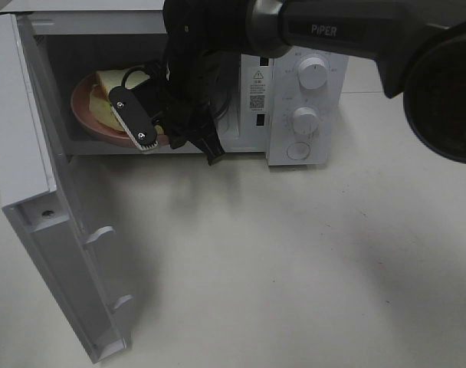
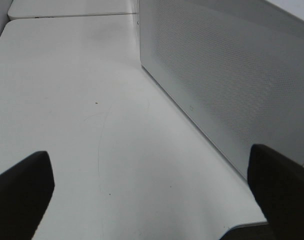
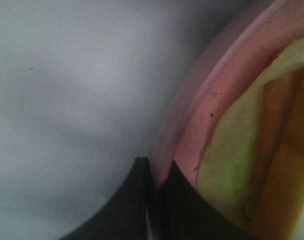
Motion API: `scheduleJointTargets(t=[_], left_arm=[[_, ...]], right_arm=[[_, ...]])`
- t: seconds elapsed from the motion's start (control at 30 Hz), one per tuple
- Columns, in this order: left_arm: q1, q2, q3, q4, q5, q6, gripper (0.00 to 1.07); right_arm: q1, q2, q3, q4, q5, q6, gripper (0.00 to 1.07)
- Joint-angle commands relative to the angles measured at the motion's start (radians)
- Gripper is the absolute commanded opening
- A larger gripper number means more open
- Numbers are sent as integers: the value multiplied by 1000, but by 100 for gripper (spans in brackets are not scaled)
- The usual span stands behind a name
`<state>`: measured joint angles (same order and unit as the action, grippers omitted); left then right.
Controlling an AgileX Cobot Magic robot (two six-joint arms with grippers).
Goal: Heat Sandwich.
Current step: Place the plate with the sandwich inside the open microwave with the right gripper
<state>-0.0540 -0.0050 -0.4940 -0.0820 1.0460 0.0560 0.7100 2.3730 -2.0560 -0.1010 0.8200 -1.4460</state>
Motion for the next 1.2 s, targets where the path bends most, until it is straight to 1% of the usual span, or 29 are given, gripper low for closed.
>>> scheduleJointTargets(t=[0.03,0.23,0.53,0.9,1.2], left_arm=[[2,-15,2,-8,-9,-1,98],[2,-15,2,-8,-9,-1,98],[2,-15,2,-8,-9,-1,98],[2,-15,2,-8,-9,-1,98],[2,-15,2,-8,-9,-1,98]], right_arm=[[0,38,-85,-25,12,44,0],[0,91,-170,-25,32,67,0],[-12,141,-246,-24,19,104,0],[-29,149,-251,-23,5,108,2],[-35,165,-250,-22,-5,101,8]])
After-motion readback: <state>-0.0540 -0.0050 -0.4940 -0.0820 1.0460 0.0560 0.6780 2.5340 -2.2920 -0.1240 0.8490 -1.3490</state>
